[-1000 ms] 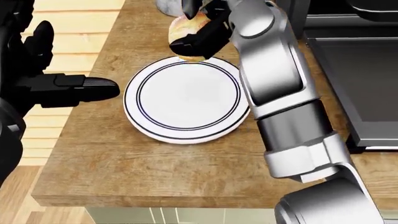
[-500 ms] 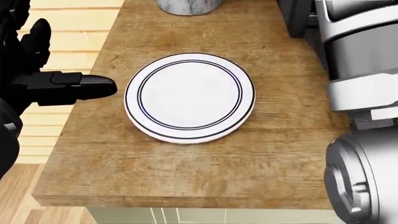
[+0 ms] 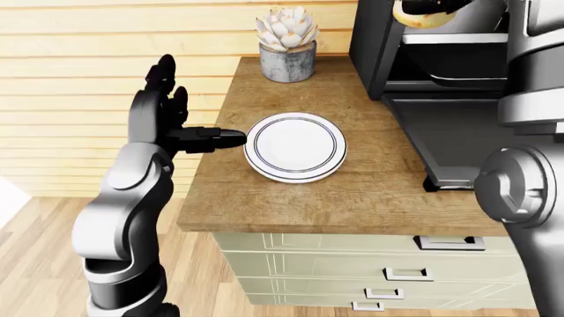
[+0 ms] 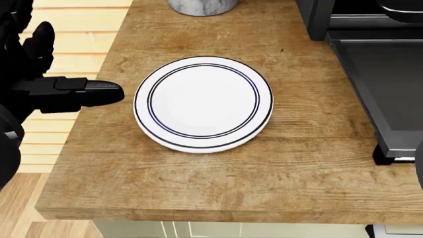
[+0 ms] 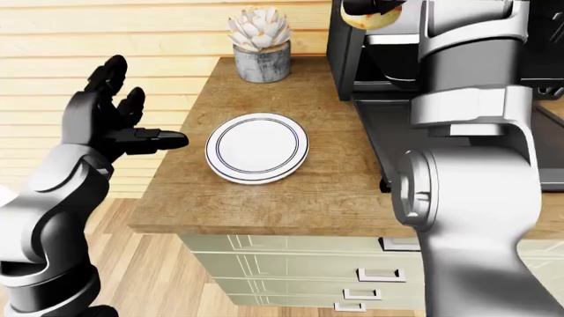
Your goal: Place the bread on the tray of the toaster oven.
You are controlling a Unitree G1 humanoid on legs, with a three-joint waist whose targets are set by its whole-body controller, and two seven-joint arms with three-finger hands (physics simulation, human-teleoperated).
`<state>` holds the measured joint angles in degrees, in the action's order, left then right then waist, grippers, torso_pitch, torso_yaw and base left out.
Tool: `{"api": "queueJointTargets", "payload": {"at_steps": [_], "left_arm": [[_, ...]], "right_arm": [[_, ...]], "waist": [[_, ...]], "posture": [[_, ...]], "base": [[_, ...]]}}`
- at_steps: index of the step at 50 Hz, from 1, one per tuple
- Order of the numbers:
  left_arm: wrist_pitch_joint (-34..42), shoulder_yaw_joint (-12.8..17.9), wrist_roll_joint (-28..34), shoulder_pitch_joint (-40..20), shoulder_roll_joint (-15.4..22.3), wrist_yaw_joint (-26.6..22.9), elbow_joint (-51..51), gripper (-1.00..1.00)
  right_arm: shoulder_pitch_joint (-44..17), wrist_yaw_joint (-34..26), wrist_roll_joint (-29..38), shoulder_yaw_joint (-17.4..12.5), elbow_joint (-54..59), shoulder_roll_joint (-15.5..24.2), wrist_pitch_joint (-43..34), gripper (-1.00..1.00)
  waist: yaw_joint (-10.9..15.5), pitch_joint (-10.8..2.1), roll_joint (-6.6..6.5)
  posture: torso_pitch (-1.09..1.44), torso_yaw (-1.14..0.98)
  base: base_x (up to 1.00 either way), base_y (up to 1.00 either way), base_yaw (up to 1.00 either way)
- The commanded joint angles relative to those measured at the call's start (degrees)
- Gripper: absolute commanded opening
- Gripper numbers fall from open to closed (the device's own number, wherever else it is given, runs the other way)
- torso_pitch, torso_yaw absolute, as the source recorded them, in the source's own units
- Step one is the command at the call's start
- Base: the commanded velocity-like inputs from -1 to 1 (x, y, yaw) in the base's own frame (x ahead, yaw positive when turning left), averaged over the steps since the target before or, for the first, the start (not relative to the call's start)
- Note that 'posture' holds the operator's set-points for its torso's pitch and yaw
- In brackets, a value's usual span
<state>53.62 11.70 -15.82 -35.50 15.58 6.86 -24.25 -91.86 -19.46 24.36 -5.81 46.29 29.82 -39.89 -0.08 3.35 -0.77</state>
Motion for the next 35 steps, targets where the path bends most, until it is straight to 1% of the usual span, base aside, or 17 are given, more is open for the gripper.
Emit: {"api": "queueJointTargets", "payload": {"at_steps": [1, 5, 13, 19, 24, 35], "left_arm": [[-2.4, 0.6, 0.3, -1.5, 0.6, -0.1, -1.4, 1.00], [-2.4, 0.7, 0.2, -1.6, 0.7, -0.1, -1.3, 1.00], [-2.9, 0.5, 0.5, -1.3, 0.5, -0.2, -1.0, 1.00], [-2.7, 0.7, 0.4, -1.2, 0.6, -0.3, -1.3, 1.00], [-2.2, 0.9, 0.1, -1.4, 0.7, -0.1, -1.7, 1.00], [-2.3, 0.8, 0.1, -1.5, 0.8, 0.0, -1.5, 1.00]], "right_arm": [[-2.3, -0.1, 0.9, -0.4, -2.4, 1.7, 1.2, -1.00], [-1.3, -0.9, 1.8, -0.9, -3.4, 3.5, 1.0, -1.00], [0.6, 0.3, 2.2, -2.1, -2.8, 6.2, 1.9, -1.00], [1.4, 3.4, 1.0, -3.3, -0.7, 7.6, 2.7, -1.00], [1.4, 6.9, -1.2, -4.0, 2.4, 7.9, 3.7, -1.00], [1.0, 12.7, -4.5, -4.1, 9.9, 8.9, 8.4, -1.00]], "waist": [[0.0, -1.80, 0.13], [0.1, -1.76, 0.26], [0.1, -1.78, 0.45], [0.1, -1.91, 0.51], [0.1, -1.90, 0.56], [0.2, -2.07, 0.64]], "posture": [[0.00, 0.00], [0.00, 0.00], [0.00, 0.00], [0.00, 0.00], [0.00, 0.00], [0.00, 0.00]], "base": [[0.00, 0.00, 0.00], [0.00, 0.00, 0.00], [0.00, 0.00, 0.00], [0.00, 0.00, 0.00], [0.00, 0.00, 0.00], [0.00, 0.00, 0.00]]}}
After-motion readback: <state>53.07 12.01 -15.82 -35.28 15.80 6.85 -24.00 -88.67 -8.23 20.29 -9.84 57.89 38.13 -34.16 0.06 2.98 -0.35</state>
